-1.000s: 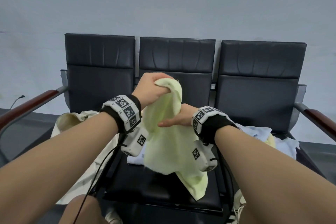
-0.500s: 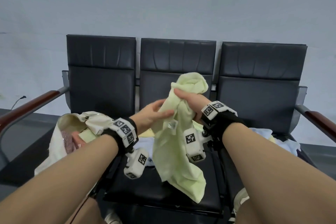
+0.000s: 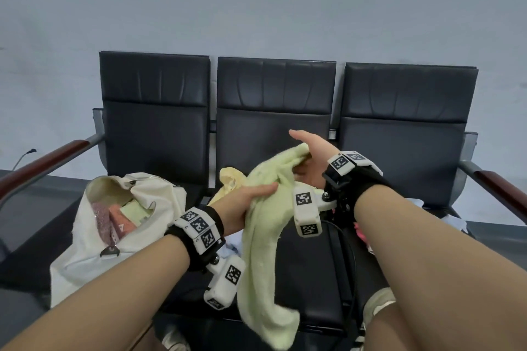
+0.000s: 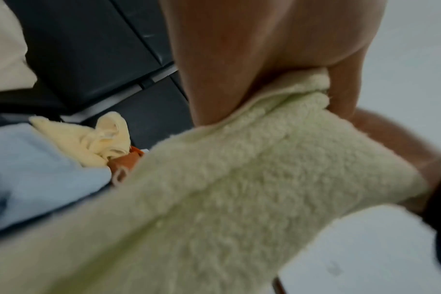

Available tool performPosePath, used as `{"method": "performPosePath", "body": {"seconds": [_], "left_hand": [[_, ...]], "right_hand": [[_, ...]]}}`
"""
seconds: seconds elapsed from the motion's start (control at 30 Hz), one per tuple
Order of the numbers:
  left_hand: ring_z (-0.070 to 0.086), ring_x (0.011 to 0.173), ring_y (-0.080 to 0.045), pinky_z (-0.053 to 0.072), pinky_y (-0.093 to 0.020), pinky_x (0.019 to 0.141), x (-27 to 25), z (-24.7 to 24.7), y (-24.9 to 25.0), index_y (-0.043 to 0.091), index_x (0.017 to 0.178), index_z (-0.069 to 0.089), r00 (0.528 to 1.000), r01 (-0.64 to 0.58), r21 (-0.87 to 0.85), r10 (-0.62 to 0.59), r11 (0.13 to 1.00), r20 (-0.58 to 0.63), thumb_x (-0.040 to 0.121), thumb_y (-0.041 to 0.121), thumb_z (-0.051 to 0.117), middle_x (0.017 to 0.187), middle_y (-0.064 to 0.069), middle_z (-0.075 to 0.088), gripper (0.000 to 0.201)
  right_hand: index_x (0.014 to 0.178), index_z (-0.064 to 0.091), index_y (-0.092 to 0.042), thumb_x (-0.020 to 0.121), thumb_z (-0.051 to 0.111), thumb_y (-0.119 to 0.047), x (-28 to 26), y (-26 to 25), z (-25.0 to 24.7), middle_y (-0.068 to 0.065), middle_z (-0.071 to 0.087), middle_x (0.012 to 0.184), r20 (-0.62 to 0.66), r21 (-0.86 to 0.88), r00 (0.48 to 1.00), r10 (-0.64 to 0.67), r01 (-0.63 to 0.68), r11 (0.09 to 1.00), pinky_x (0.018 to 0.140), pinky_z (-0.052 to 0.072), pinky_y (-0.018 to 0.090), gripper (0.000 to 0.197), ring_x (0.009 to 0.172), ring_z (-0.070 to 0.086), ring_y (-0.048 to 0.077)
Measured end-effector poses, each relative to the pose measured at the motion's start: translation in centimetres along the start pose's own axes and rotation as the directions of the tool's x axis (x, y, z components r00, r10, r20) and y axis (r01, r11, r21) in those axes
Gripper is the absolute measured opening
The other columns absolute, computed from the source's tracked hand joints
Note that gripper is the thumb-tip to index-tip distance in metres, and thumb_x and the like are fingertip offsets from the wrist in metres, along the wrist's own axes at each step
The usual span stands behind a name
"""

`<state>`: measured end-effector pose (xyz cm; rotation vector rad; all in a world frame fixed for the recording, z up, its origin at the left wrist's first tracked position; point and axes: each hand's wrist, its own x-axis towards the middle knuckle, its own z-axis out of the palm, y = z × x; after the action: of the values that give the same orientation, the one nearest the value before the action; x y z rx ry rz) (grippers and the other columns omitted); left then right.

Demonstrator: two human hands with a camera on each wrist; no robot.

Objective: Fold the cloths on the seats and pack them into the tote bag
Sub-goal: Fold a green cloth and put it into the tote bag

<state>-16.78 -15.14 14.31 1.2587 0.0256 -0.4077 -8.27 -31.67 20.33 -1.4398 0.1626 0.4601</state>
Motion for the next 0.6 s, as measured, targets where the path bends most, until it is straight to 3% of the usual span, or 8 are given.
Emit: {"method": "performPosePath", "body": {"seconds": [0.07,0.17,0.27,0.37,0.43,0.5,0.57,0.6], "left_hand": [[0.07,0.102,-0.027,0.054,-0.038,0.091,0.0,0.2,0.9,0.003,0.121,0.065,0.999,-0.025,-0.129,0.022,0.991,-0.025,0.095,0.025,0.059,0.116,-0.016,0.071,0.034],[0.067,0.109,-0.031,0.05,-0.043,0.099,0.1,0.3,2.1,0.002,0.124,0.065,0.994,-0.101,-0.238,0.088,0.966,-0.065,0.094,0.022,0.057,0.122,-0.019,0.068,0.038],[0.065,0.113,-0.033,0.047,-0.044,0.104,0.3,0.1,2.9,0.002,0.125,0.064,0.988,-0.147,-0.275,0.127,0.95,-0.09,0.096,0.016,0.052,0.123,-0.019,0.067,0.035],[0.071,0.1,-0.03,0.052,-0.042,0.091,0.2,-0.2,3.2,0.0,0.122,0.065,0.985,-0.163,-0.299,0.137,0.94,-0.106,0.097,0.015,0.051,0.114,-0.019,0.071,0.032],[0.071,0.099,-0.03,0.052,-0.041,0.089,0.3,-0.6,3.4,-0.001,0.122,0.064,0.984,-0.164,-0.295,0.133,0.941,-0.121,0.097,0.015,0.051,0.114,-0.019,0.071,0.033],[0.071,0.101,-0.031,0.052,-0.042,0.092,0.4,-1.0,3.7,-0.001,0.119,0.066,0.983,-0.162,-0.292,0.129,0.943,-0.129,0.096,0.016,0.052,0.115,-0.019,0.07,0.032],[0.07,0.101,-0.031,0.051,-0.042,0.094,0.5,-1.4,3.9,0.0,0.116,0.067,0.982,-0.167,-0.298,0.132,0.94,-0.134,0.096,0.015,0.051,0.115,-0.019,0.07,0.029],[0.07,0.103,-0.031,0.051,-0.043,0.095,0.6,-1.6,4.1,0.0,0.117,0.067,0.982,-0.166,-0.296,0.131,0.941,-0.137,0.096,0.014,0.051,0.117,-0.02,0.07,0.03]], "right_hand": [[0.09,0.059,-0.005,0.081,0.072,-0.045,-0.2,0.5,-0.4,0.012,0.067,0.075,-0.014,-0.041,1.0,0.01,-0.01,0.999,0.081,0.058,0.041,0.043,0.072,0.067,0.028],[0.099,0.06,-0.006,0.081,0.072,-0.047,0.1,1.1,-0.3,0.013,0.068,0.078,-0.129,-0.284,0.991,-0.025,-0.013,0.959,0.06,0.058,0.04,0.046,0.062,0.068,0.027],[0.1,0.059,-0.004,0.084,0.06,-0.057,0.0,2.2,-0.2,0.02,0.073,0.087,-0.165,-0.432,0.986,0.008,-0.079,0.898,0.077,0.057,0.058,0.056,0.072,0.073,0.036],[0.1,0.063,-0.003,0.088,0.046,-0.069,0.8,3.0,-0.1,0.016,0.073,0.094,-0.105,-0.349,0.99,0.096,-0.127,0.929,0.086,0.053,0.059,0.069,0.084,0.071,0.035],[0.103,0.065,-0.001,0.087,0.045,-0.071,1.2,3.0,0.3,0.015,0.072,0.093,-0.067,-0.287,0.989,0.131,-0.145,0.947,0.084,0.056,0.055,0.075,0.083,0.071,0.034],[0.096,0.067,-0.005,0.088,0.043,-0.072,1.1,3.0,1.2,0.009,0.068,0.083,0.03,-0.246,0.988,0.15,-0.139,0.959,0.074,0.059,0.039,0.071,0.074,0.067,0.028],[0.086,0.059,-0.018,0.088,0.041,-0.073,0.8,3.1,2.2,0.0,0.054,0.07,0.137,-0.178,0.976,0.171,-0.146,0.973,0.059,0.05,0.024,0.058,0.062,0.053,0.019],[0.085,0.053,-0.022,0.087,0.043,-0.073,0.8,3.1,2.5,-0.002,0.046,0.07,0.168,-0.143,0.971,0.171,-0.148,0.979,0.058,0.045,0.024,0.052,0.062,0.047,0.017]]}}
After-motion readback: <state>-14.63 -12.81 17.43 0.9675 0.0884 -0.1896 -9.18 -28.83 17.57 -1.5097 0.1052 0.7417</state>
